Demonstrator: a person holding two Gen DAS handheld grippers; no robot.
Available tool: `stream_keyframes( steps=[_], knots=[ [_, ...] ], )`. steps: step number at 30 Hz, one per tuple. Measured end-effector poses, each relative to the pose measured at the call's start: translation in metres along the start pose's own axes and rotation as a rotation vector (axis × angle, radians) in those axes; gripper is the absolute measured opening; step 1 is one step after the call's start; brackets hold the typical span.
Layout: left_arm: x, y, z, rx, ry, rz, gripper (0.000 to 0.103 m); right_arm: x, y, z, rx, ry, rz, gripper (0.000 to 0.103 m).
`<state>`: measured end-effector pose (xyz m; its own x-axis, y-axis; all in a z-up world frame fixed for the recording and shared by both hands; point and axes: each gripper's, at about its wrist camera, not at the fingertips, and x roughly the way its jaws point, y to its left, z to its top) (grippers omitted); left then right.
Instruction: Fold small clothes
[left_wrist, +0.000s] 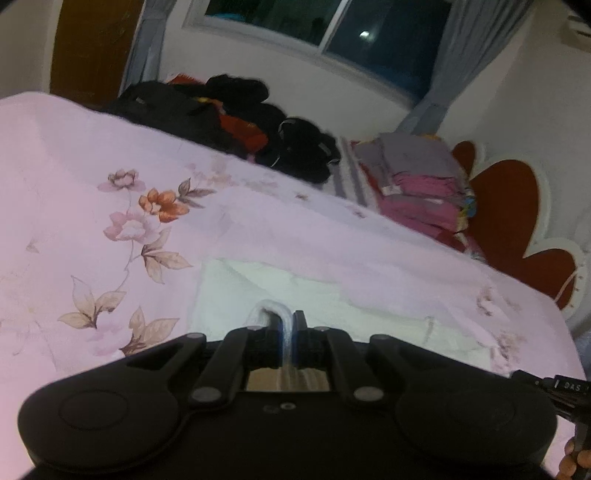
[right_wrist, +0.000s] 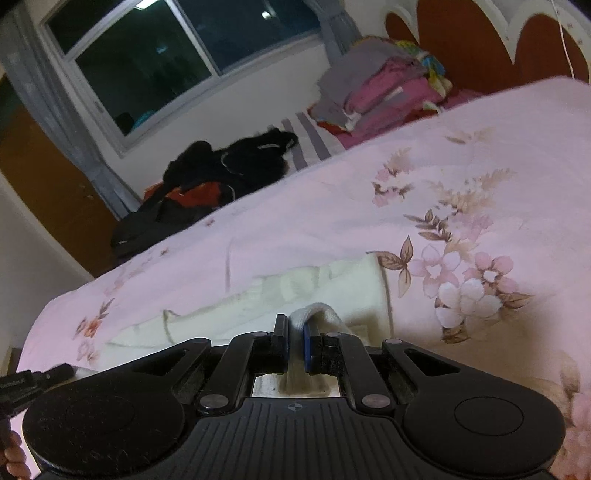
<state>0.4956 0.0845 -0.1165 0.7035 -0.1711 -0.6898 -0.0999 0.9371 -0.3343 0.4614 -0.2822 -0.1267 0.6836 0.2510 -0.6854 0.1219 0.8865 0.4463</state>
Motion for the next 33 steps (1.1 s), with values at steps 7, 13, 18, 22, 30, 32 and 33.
stream_keyframes(
  steps=[7,13,18,22,30,32,33],
  knots=[
    [0.036,0.003,0.012,-0.036,0.039,0.068,0.022,0.036,-0.015,0.013,0.090,0.035,-0.007,0.008],
    [0.037,0.008,0.025,-0.080,-0.019,0.073,0.046,0.052,-0.021,0.021,0.132,0.032,-0.026,0.009],
    [0.034,0.009,0.031,-0.061,-0.055,0.072,0.055,0.045,-0.021,0.030,0.123,-0.082,-0.063,0.087],
    [0.028,0.011,0.029,-0.027,-0.080,0.081,0.055,0.043,-0.015,0.034,0.039,-0.097,-0.064,0.086],
    [0.040,0.015,0.003,0.109,0.012,0.094,0.052,0.067,-0.007,0.009,-0.142,0.002,-0.119,0.060],
    [0.047,0.018,-0.002,0.104,0.035,0.102,0.050,0.072,-0.007,0.005,-0.154,0.012,-0.126,0.060],
    [0.049,0.018,-0.003,0.104,0.039,0.104,0.044,0.074,-0.007,0.004,-0.158,0.014,-0.126,0.060]
  ],
)
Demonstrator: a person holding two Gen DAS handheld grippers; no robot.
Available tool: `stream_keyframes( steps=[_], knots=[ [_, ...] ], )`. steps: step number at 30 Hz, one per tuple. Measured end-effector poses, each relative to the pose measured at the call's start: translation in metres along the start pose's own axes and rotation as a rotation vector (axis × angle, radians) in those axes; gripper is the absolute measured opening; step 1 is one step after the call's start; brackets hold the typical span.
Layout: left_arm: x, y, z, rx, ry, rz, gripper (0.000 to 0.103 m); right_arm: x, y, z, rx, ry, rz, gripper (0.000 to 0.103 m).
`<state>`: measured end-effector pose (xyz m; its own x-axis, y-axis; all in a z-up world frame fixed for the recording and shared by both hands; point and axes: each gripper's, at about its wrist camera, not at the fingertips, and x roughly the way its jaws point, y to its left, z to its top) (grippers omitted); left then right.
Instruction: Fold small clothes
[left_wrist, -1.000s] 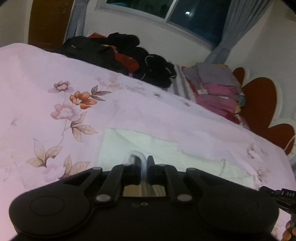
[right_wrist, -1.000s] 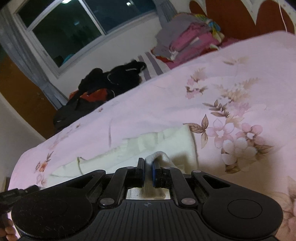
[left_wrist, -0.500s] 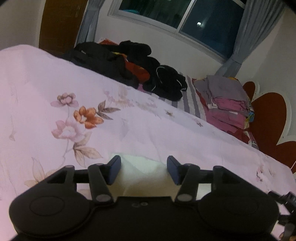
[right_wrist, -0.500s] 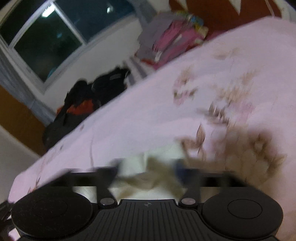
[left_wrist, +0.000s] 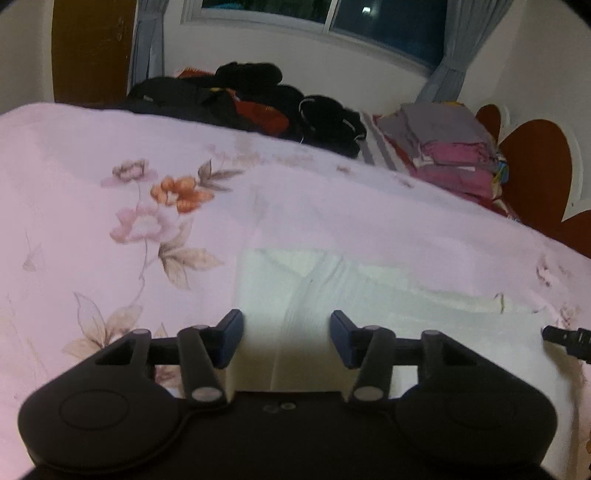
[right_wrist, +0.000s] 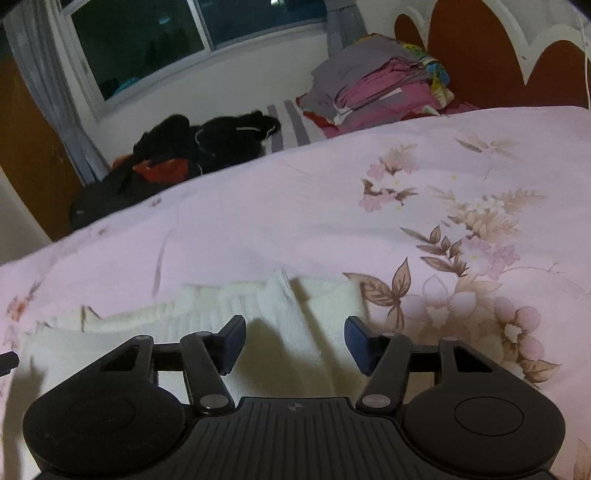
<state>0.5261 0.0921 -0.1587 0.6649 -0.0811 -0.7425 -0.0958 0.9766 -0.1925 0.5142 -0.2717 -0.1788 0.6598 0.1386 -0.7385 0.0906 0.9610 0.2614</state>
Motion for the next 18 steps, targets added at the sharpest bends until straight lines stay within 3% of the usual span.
stream_keyframes(
  steps=[2,3,4,5,10,14,18],
  knots=[
    [0.004,-0.002,-0.003,0.020,0.002,0.006,0.027,0.003,0.003,-0.001,-0.026,0.006,-0.003,0.060],
    [0.005,-0.003,-0.005,0.032,-0.001,0.010,0.014,0.003,0.006,-0.002,-0.050,0.008,-0.011,0.052],
    [0.005,-0.004,-0.006,0.039,-0.006,0.013,0.007,0.005,0.008,-0.002,-0.071,0.015,-0.012,0.030],
    [0.004,-0.007,-0.008,0.049,-0.011,0.019,0.007,0.007,0.010,-0.002,-0.089,0.022,-0.012,0.025],
    [0.005,-0.006,-0.010,0.058,-0.013,0.062,0.005,0.012,0.008,-0.002,-0.114,0.010,-0.080,0.024],
    [0.000,-0.004,-0.010,0.058,-0.012,0.055,0.005,0.005,0.003,0.000,-0.075,0.002,-0.076,0.025],
    [-0.018,-0.009,-0.014,0.097,-0.040,0.062,0.016,-0.014,0.008,-0.005,-0.106,-0.007,-0.060,0.025]
  ],
)
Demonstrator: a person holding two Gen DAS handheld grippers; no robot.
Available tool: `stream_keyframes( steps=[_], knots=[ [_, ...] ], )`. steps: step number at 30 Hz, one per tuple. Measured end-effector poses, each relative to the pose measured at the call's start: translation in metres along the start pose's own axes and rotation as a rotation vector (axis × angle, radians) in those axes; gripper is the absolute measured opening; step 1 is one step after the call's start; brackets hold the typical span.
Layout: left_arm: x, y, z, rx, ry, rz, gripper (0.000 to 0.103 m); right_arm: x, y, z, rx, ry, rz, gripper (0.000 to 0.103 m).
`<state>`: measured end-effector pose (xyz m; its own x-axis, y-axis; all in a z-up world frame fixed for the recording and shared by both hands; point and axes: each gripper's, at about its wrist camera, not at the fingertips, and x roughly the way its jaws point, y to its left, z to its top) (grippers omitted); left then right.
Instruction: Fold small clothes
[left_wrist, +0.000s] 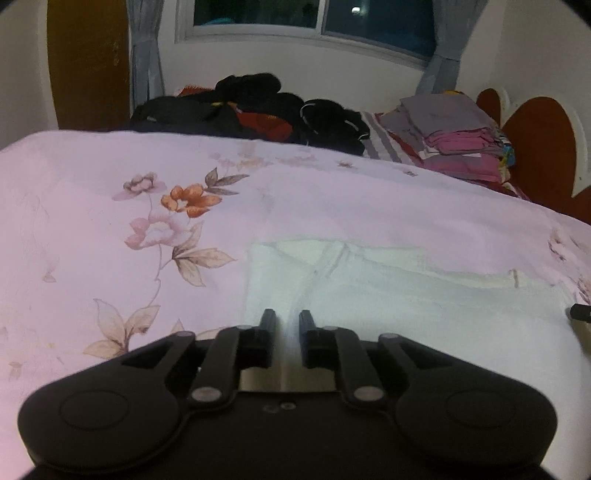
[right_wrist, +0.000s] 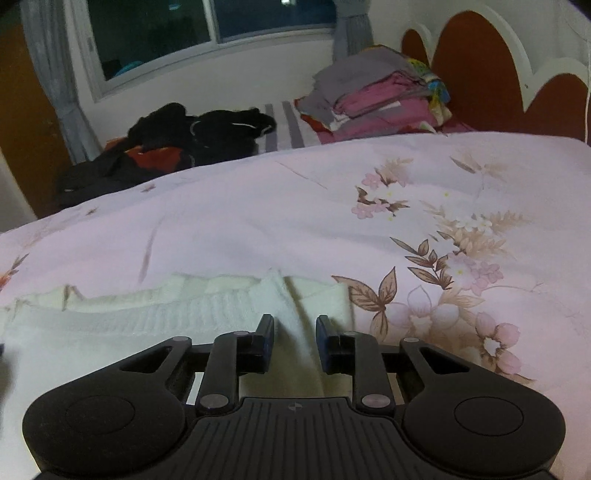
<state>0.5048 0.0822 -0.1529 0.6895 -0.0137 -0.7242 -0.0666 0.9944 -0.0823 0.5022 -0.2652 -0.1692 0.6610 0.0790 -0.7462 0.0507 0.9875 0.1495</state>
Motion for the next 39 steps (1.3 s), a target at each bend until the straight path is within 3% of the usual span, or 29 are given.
stream_keyframes(
  steps=[6,12,14,16,21,25,39],
  knots=[
    [-0.036,-0.013,-0.018,0.057,-0.031,-0.054,0.020,-0.033,0.014,-0.019,-0.059,-0.005,0.034,0.025],
    [-0.046,-0.029,-0.044,0.095,0.030,-0.118,0.023,-0.052,0.028,-0.048,-0.083,0.022,0.066,0.026],
    [-0.041,-0.030,-0.053,0.101,0.054,-0.104,0.023,-0.054,0.031,-0.058,-0.087,0.036,0.070,0.031],
    [-0.036,-0.026,-0.059,0.088,0.076,-0.088,0.025,-0.054,0.033,-0.069,-0.107,0.043,0.058,0.047],
    [-0.040,-0.017,-0.065,0.066,0.082,-0.076,0.024,-0.055,0.032,-0.087,-0.177,0.050,-0.005,0.047],
    [-0.051,-0.018,-0.069,0.074,0.093,-0.060,0.022,-0.072,0.028,-0.095,-0.128,0.046,0.025,0.047],
    [-0.081,-0.026,-0.089,0.148,0.098,-0.031,0.024,-0.101,0.027,-0.133,-0.145,0.083,-0.032,0.047]
  ],
)
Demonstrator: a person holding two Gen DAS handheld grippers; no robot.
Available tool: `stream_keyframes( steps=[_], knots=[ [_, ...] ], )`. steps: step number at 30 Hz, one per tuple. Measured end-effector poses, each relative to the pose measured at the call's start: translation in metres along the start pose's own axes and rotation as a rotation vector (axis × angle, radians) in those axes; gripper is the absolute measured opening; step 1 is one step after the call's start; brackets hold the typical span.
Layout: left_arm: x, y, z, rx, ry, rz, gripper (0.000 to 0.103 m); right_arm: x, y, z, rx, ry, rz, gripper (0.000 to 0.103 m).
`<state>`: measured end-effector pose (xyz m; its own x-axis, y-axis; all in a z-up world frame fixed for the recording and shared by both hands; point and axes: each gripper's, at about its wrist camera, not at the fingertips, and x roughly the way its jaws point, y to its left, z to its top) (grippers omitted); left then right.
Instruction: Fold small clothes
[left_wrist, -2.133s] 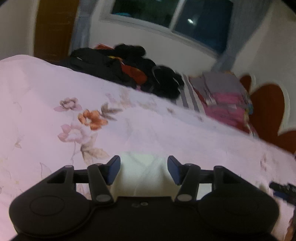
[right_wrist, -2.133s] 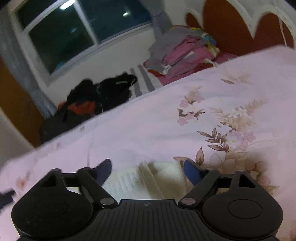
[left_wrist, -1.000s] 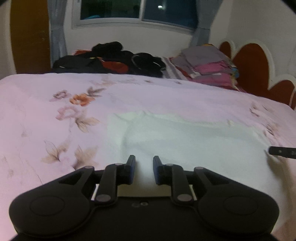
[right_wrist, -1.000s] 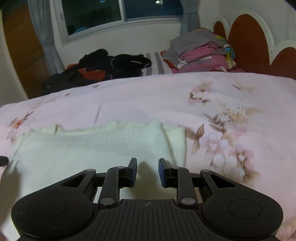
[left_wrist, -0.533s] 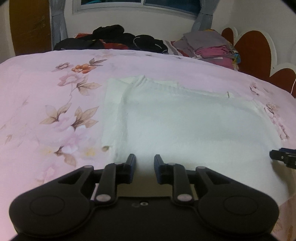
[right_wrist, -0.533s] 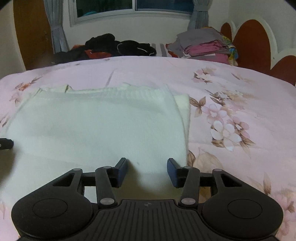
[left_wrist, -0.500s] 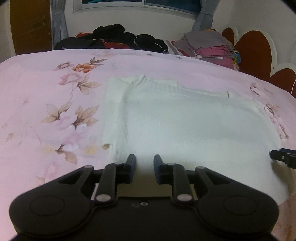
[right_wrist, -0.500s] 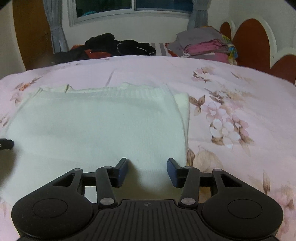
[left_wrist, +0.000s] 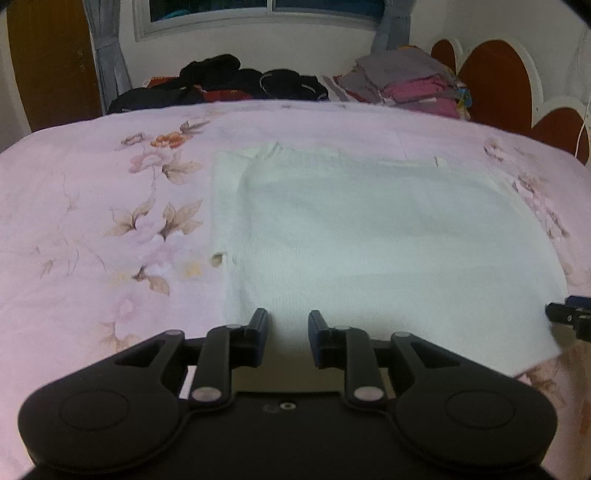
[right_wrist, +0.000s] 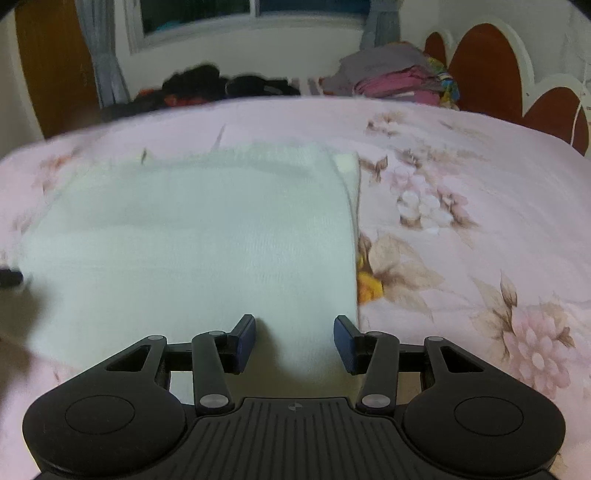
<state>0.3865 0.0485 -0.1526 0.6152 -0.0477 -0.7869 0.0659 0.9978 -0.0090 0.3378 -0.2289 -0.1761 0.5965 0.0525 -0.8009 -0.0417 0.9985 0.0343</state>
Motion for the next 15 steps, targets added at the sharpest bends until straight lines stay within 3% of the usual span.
stream_keyframes(
  steps=[11,15],
  knots=[
    [-0.014,0.007,-0.014,-0.010,0.002,0.034,0.028,-0.023,-0.019,-0.012,0.101,-0.032,-0.041,0.047],
    [-0.016,0.011,-0.018,-0.017,0.002,0.046,0.034,-0.026,-0.025,-0.013,0.111,-0.029,-0.055,0.047]
  ],
)
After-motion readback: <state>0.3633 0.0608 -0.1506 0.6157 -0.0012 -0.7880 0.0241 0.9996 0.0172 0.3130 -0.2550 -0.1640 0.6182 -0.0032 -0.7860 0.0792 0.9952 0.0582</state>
